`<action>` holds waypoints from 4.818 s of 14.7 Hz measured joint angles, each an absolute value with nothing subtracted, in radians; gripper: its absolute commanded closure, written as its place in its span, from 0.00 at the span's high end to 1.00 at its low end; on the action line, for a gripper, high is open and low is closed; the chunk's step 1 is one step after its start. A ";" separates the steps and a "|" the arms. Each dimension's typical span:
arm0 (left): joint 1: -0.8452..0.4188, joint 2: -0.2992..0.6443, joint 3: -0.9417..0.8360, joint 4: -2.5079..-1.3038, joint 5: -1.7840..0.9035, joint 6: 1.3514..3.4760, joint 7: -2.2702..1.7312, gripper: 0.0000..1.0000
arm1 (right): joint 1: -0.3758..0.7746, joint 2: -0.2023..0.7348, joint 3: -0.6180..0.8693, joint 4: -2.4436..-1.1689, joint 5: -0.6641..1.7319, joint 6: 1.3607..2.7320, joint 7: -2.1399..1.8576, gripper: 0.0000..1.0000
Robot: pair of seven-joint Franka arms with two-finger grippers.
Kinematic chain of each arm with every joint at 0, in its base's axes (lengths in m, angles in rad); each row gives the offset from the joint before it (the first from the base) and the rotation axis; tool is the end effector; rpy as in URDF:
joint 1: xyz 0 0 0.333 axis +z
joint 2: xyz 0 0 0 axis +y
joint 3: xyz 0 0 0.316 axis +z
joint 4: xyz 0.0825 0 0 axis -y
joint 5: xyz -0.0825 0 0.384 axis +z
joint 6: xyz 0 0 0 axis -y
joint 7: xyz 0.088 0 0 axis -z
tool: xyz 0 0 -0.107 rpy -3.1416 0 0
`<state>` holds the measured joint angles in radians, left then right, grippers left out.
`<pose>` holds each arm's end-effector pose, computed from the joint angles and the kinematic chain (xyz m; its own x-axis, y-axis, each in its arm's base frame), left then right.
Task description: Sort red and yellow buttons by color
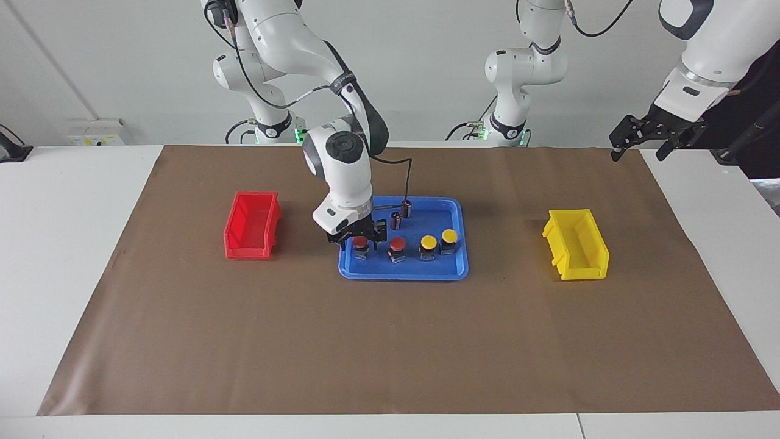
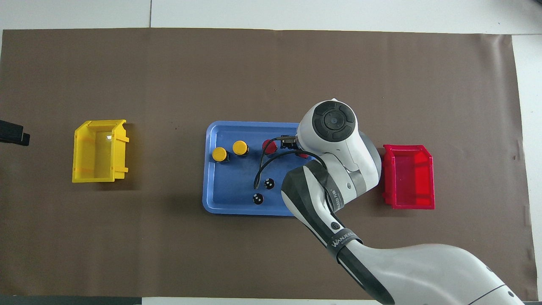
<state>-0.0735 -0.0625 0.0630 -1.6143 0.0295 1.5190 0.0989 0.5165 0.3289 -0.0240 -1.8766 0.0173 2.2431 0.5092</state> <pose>0.5295 -0.0012 0.6335 0.9935 -0.1079 -0.0353 -0.1087 -0.9938 -0.0222 0.5547 0.2992 0.3406 0.9992 -0.0261 0.0299 -0.0254 -0.9994 -0.0238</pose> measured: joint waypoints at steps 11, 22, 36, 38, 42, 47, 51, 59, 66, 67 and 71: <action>-0.082 -0.093 0.056 -1.742 0.029 1.692 0.048 0.91 | 0.516 0.304 -0.027 -1.868 0.017 2.214 0.509 0.26; -0.445 0.059 0.031 -1.983 0.000 2.144 -0.434 0.78 | 0.119 -0.141 -0.049 -2.060 0.019 1.899 0.060 0.25; -0.591 0.177 0.030 -1.978 -0.038 2.220 -0.472 0.77 | 0.059 -0.160 -0.037 -2.367 0.019 2.181 -0.047 0.25; -0.593 0.188 0.030 -1.978 -0.038 2.223 -0.472 0.77 | 0.059 -0.160 -0.036 -2.390 0.019 2.213 -0.047 0.25; -0.596 0.208 0.030 -1.979 -0.038 2.225 -0.471 0.77 | 0.064 -0.160 -0.032 -2.431 0.019 2.236 -0.047 0.25; -0.596 0.215 0.030 -1.979 -0.038 2.225 -0.467 0.77 | 0.064 -0.160 -0.032 -2.456 0.019 2.245 -0.048 0.26; -0.597 0.215 0.030 -1.980 -0.038 2.224 -0.466 0.63 | 0.064 -0.160 -0.032 -2.474 0.019 2.249 -0.048 0.40; -0.608 0.215 0.029 -1.980 -0.043 2.212 -0.481 0.02 | 0.069 -0.160 -0.028 -2.467 0.017 2.246 -0.048 0.50; -0.534 0.068 0.060 -1.889 -0.055 1.890 -0.395 0.02 | 0.102 -0.100 -0.026 -2.177 0.018 2.036 -0.048 0.63; -0.484 0.026 0.063 -1.889 -0.055 1.844 -0.346 0.02 | 0.110 -0.077 -0.026 -2.123 0.019 2.015 -0.044 0.63; -0.239 -0.070 0.077 -1.909 -0.034 1.754 -0.104 0.03 | 0.255 0.035 -0.023 -1.901 0.022 1.973 0.181 0.76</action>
